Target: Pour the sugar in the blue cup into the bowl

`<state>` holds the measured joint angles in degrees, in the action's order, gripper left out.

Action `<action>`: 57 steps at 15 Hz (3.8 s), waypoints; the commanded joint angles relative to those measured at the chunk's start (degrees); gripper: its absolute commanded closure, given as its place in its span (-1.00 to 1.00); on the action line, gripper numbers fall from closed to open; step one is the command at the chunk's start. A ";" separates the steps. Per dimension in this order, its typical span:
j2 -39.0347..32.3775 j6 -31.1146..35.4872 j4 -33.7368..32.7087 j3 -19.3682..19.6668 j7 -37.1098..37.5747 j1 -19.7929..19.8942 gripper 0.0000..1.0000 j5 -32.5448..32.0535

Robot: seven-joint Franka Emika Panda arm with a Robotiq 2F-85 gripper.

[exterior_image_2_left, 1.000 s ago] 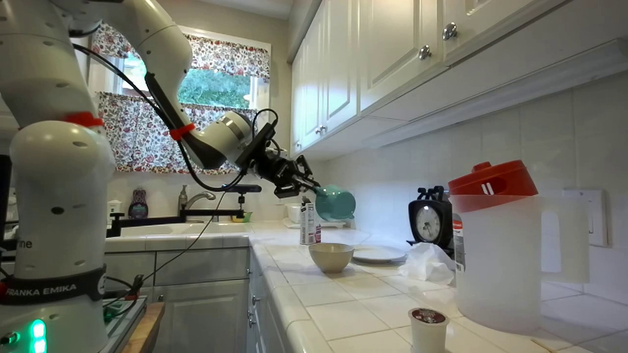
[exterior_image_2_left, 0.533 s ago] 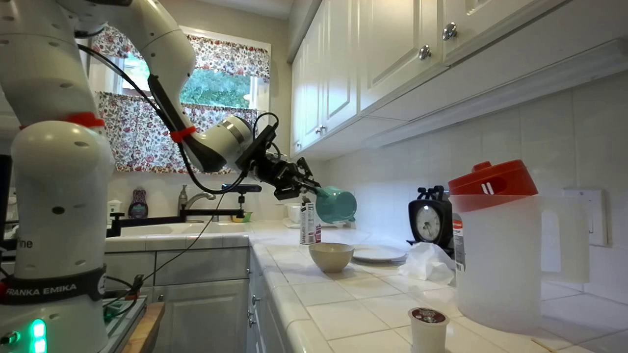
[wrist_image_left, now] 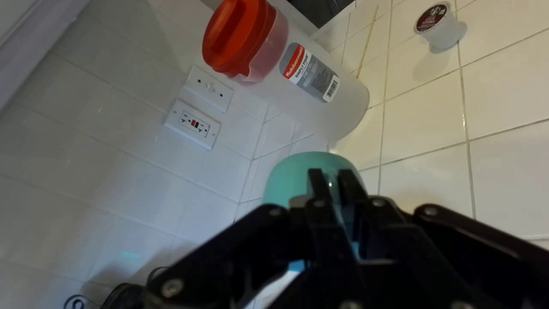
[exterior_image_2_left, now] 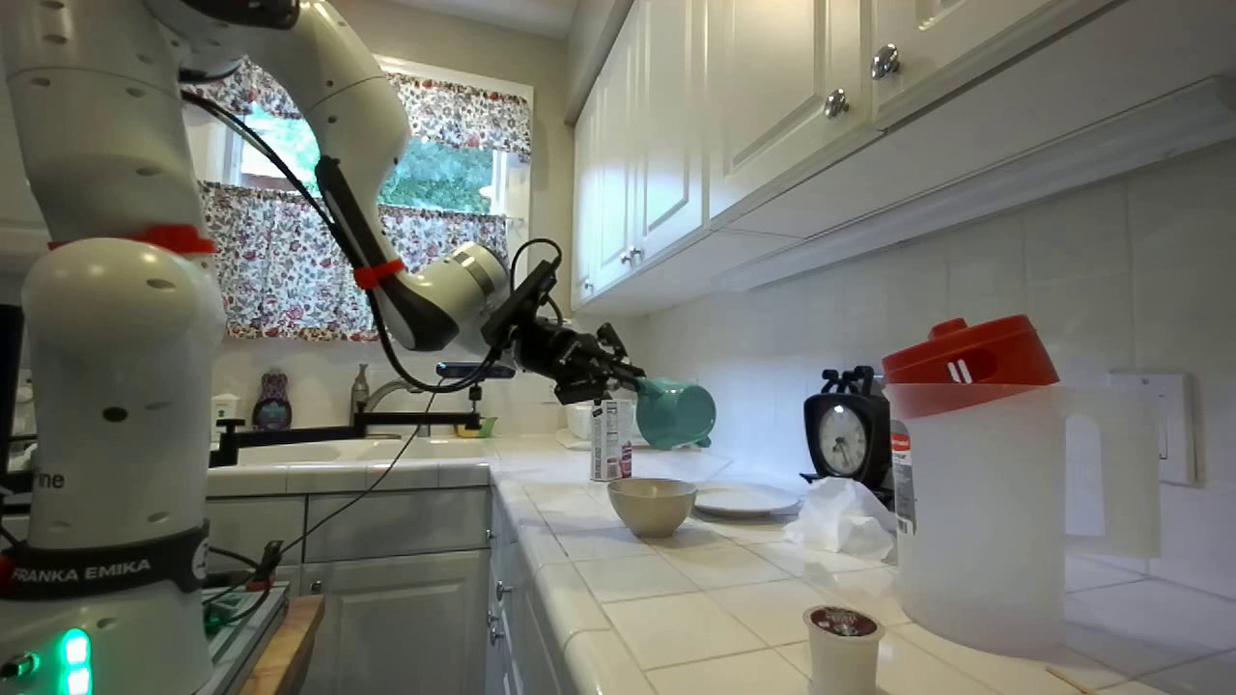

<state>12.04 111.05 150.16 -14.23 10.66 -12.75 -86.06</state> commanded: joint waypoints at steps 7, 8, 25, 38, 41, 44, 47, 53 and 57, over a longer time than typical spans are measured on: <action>-2.54 -3.48 -2.14 -0.99 -2.20 -2.33 0.94 -0.49; -2.52 -3.97 -2.10 -1.25 -2.31 -2.68 0.94 -0.51; -2.08 -8.00 -0.70 -1.62 -2.42 -3.57 0.94 -0.32; -2.74 -12.03 -0.86 -2.25 -5.49 -3.96 0.94 -1.39; -2.63 -12.84 -1.51 -1.99 -5.58 -4.07 0.94 -1.21; -2.72 -13.39 -1.71 -1.93 -5.56 -4.10 0.94 -1.08; -2.81 -13.44 -2.01 -1.88 -5.26 -4.13 0.94 -0.85; -3.12 -14.20 -2.21 -2.13 -5.65 -4.20 0.94 -1.73; -3.59 -15.44 -2.24 -2.55 -6.40 -4.39 0.94 -3.25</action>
<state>9.59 98.05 148.64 -16.49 6.11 -16.59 -87.30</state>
